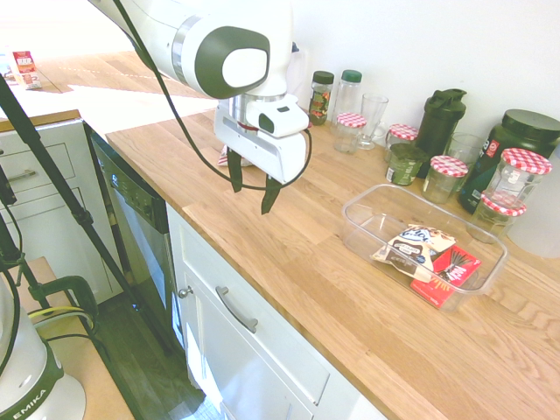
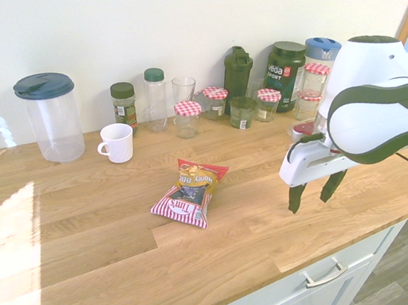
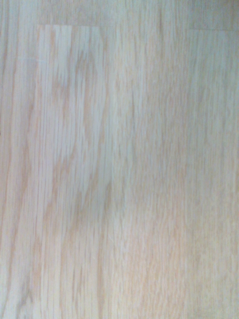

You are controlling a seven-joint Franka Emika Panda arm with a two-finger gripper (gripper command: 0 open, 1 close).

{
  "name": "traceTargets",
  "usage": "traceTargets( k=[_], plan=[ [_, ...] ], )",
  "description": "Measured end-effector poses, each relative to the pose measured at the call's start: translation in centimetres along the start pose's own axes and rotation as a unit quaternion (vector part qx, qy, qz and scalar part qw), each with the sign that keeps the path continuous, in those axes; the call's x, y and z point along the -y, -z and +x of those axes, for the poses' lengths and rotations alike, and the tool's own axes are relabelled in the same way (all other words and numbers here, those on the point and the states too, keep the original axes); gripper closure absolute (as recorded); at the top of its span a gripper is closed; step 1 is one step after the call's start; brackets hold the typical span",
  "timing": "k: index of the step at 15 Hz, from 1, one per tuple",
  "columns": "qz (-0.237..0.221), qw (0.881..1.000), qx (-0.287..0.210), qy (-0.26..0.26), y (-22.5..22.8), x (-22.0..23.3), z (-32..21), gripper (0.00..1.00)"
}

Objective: Put the chip bag into the container

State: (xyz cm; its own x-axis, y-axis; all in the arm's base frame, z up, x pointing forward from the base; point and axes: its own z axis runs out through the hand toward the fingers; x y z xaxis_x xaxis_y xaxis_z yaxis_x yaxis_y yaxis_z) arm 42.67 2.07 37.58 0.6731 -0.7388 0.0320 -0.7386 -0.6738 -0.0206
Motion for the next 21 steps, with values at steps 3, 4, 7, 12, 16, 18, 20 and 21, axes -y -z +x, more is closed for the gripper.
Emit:
traceTargets(
  k=[3,4,7,12,16,18,20,21],
  plan=[
    [-0.002,1.000,0.001,-0.001,-0.1,-0.1,0.1,0.00],
    [-0.001,1.000,0.001,-0.003,0.0,-0.1,0.3,0.00],
    [0.022,1.000,0.004,0.002,1.6,0.3,2.6,0.00],
    [0.056,0.998,0.026,0.033,2.6,4.2,6.6,0.00],
    [0.061,0.996,0.032,0.060,2.8,10.3,7.6,0.00],
    [0.065,0.995,0.036,0.070,4.4,13.1,8.0,0.00],
    [0.066,0.994,0.041,0.076,4.9,15.9,7.7,0.00],
    [0.065,0.994,0.045,0.079,4.4,17.4,7.3,0.00]
  ],
)
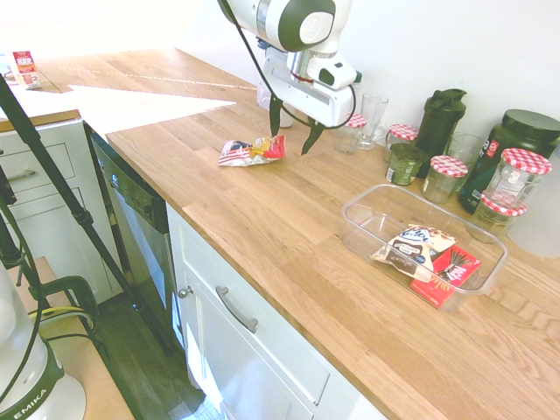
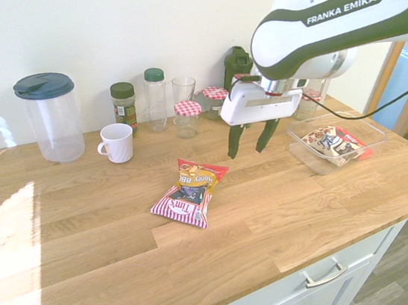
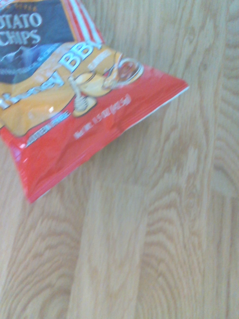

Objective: Put the chip bag into the container

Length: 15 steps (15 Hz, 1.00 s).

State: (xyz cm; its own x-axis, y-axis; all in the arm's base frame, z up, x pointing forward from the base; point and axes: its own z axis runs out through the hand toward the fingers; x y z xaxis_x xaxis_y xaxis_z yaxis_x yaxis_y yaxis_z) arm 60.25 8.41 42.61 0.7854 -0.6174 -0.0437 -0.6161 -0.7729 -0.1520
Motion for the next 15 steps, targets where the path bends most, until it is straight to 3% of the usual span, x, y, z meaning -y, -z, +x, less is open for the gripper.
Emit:
traceTargets(
  k=[8,9,15],
  plan=[
    [-0.018,1.000,0.015,-0.009,-6.7,7.5,-2.2,0.00],
    [-0.021,1.000,0.012,-0.011,-7.1,7.7,-2.3,1.00],
    [-0.034,0.999,0.003,-0.015,-8.1,7.8,-2.4,1.00]
  ],
)
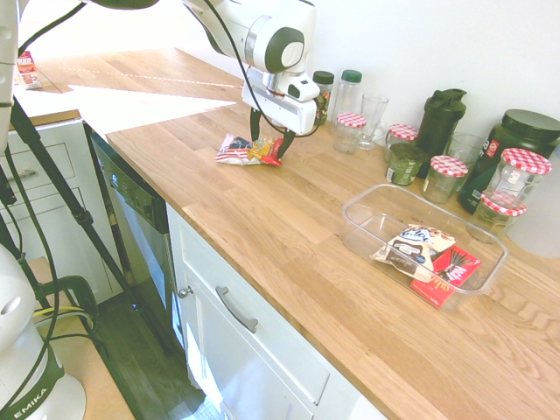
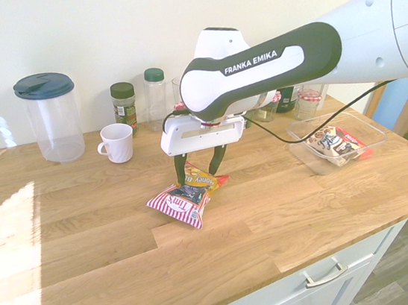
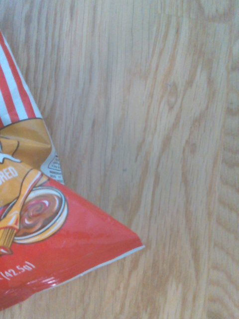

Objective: Put the chip bag into the container

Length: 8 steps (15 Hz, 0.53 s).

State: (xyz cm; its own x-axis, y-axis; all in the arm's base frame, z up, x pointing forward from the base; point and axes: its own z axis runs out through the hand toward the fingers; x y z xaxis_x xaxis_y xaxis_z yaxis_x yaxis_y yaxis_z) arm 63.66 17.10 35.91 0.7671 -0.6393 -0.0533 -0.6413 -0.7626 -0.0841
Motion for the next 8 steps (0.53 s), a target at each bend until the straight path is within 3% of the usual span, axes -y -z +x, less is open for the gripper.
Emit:
traceTargets(
  k=[8],
  plan=[
    [-0.010,1.000,-0.006,0.005,-0.5,0.9,-1.4,1.00]
  ],
)
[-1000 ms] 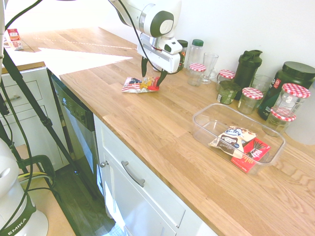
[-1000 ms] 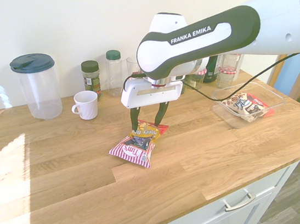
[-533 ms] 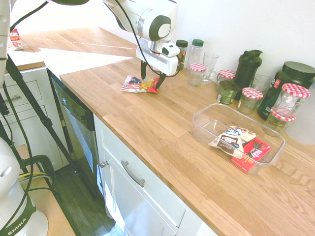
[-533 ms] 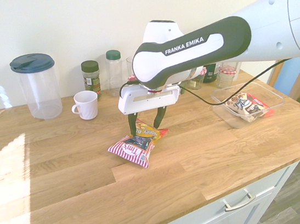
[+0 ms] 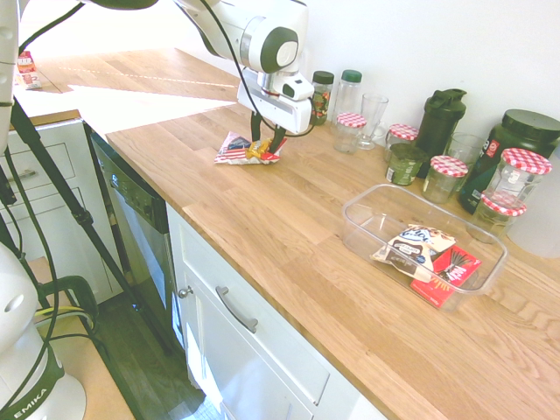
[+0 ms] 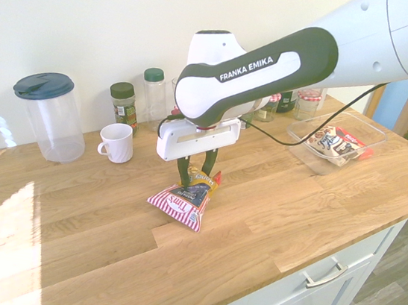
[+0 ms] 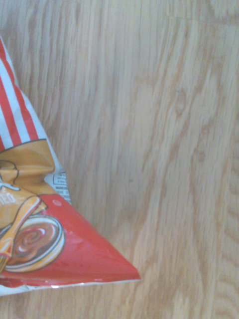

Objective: Put the chip bag into the container

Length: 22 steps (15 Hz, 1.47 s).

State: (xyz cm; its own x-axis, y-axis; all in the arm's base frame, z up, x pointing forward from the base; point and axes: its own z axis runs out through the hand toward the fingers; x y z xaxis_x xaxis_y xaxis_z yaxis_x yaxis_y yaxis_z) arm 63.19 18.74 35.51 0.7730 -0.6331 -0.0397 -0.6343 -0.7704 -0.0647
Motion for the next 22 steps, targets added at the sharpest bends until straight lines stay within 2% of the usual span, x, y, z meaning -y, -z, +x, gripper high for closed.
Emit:
traceTargets(
  k=[9,16,19,22],
  plan=[
    [0.009,1.000,-0.012,0.008,1.6,1.2,-1.7,1.00],
    [0.015,1.000,-0.021,0.004,3.8,-0.2,-2.2,1.00],
    [0.027,0.999,-0.036,-0.017,7.6,-3.9,-1.6,1.00],
    [0.035,0.997,-0.051,-0.053,11.3,-11.9,1.2,1.00]
  ],
)
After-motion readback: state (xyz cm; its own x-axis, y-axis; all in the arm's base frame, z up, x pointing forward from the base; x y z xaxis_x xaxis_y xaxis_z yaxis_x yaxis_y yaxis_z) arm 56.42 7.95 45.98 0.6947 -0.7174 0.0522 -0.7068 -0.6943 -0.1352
